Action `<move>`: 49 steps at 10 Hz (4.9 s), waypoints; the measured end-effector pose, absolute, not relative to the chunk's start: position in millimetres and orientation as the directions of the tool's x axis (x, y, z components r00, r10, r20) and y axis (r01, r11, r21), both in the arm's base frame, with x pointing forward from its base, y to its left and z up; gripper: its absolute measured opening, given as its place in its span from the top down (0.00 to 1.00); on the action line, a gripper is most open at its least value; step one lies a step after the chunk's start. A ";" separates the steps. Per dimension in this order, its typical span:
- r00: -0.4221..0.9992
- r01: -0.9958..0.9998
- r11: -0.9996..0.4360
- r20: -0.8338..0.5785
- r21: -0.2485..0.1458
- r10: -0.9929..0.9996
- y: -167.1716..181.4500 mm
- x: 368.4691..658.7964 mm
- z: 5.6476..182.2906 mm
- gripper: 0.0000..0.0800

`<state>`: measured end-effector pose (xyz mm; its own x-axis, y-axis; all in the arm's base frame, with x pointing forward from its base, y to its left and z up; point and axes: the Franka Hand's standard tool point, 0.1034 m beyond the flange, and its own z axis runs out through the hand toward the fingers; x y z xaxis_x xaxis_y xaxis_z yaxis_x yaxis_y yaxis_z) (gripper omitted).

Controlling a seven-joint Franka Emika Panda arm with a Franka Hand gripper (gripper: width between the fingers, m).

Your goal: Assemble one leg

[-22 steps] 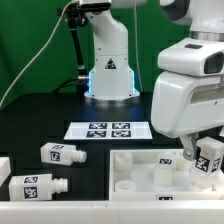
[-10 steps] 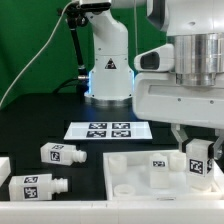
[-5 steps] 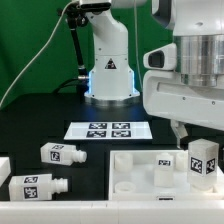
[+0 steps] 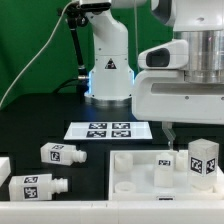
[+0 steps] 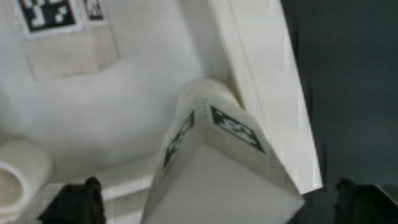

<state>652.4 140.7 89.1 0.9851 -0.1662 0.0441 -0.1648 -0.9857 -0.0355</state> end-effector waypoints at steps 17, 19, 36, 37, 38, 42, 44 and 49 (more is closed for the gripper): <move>0.992 -0.082 -0.996 0.096 -0.015 -0.083 145.7 649.1 79.1 0.64; 0.933 -0.343 -0.937 0.094 -0.062 -0.348 144.0 650.8 78.5 0.64; 0.988 0.114 -0.994 0.102 -0.001 0.113 149.1 651.0 84.5 0.19; 0.979 0.176 -0.984 0.103 0.007 0.176 148.5 651.3 84.5 0.19; 0.965 0.240 -0.971 0.102 0.017 0.240 147.4 651.6 84.6 0.19; 0.952 0.288 -0.957 0.099 0.028 0.289 145.6 651.8 84.1 0.46; 0.960 0.262 -0.965 0.100 0.025 0.263 145.6 651.8 84.0 0.65; 0.961 -0.261 -0.965 0.091 -0.020 -0.261 145.2 652.4 83.0 0.65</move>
Offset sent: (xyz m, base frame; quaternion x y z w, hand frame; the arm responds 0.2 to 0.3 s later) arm -0.0122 0.0150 -0.0094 0.0141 0.0139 -0.1990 0.9798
